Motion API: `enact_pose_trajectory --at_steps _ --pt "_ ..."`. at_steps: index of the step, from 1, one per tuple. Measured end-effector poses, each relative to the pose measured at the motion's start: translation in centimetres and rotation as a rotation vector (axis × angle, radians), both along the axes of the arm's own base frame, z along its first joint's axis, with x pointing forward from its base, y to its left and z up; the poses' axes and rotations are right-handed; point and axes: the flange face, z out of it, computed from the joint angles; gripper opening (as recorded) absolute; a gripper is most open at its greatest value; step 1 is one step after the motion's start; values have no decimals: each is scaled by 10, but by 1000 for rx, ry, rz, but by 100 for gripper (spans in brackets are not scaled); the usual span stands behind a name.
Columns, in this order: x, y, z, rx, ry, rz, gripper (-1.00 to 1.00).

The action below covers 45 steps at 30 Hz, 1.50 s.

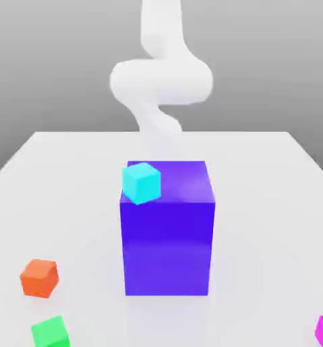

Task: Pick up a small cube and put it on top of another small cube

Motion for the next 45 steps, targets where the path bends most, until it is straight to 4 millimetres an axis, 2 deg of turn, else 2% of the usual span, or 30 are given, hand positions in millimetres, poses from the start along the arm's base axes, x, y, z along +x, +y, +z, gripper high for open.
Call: enact_pose_trajectory --at_steps 4,8,12,16,20,24,28,32,36,37,42,43,45 --pt "49 27 -47 -44 90 194 0" --pt "88 61 -100 -94 169 378 0" --pt "118 100 -158 -152 240 558 0" --pt "136 142 -220 -219 304 736 0" --pt "141 192 -285 -299 361 929 0" --pt "141 223 -350 -385 416 1091 0" --pt "131 254 -415 -484 466 1260 0" --pt "115 280 -477 -597 512 1434 0" --pt "111 286 -540 -627 521 1479 0" --pt "110 286 -552 -628 522 1480 -100" --pt "110 286 -552 -627 524 1480 -100" --pt "109 286 -558 -627 524 1481 -100" --pt "110 286 -542 -629 523 1482 -100"
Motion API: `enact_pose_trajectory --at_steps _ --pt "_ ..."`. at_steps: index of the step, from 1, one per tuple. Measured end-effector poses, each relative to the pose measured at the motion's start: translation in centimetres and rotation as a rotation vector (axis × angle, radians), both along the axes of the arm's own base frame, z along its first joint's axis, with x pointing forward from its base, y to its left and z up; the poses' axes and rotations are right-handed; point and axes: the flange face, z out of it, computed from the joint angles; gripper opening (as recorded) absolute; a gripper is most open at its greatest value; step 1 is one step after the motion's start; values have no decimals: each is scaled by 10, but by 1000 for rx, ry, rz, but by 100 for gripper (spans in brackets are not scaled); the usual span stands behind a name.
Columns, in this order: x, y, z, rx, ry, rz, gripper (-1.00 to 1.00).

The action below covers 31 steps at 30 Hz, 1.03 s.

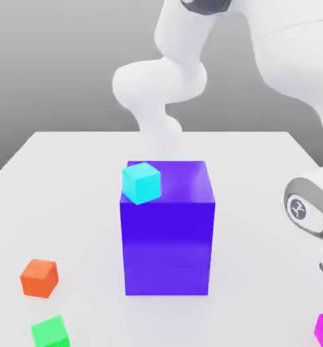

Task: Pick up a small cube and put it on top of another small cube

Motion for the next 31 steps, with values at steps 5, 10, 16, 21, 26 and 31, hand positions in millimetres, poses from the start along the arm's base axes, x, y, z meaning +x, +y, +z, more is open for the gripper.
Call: enact_pose_trajectory --at_steps 5,10,16,21,26,31 --pt "24 -56 52 -6 -1 -64 -100" --pt "52 -181 68 -13 0 -202 -100" --pt "44 -331 84 -10 3 -372 -100" --pt "19 -455 48 0 2 -517 100" --pt "19 -455 48 0 2 -517 100" --pt "14 -478 78 0 -3 -543 100"
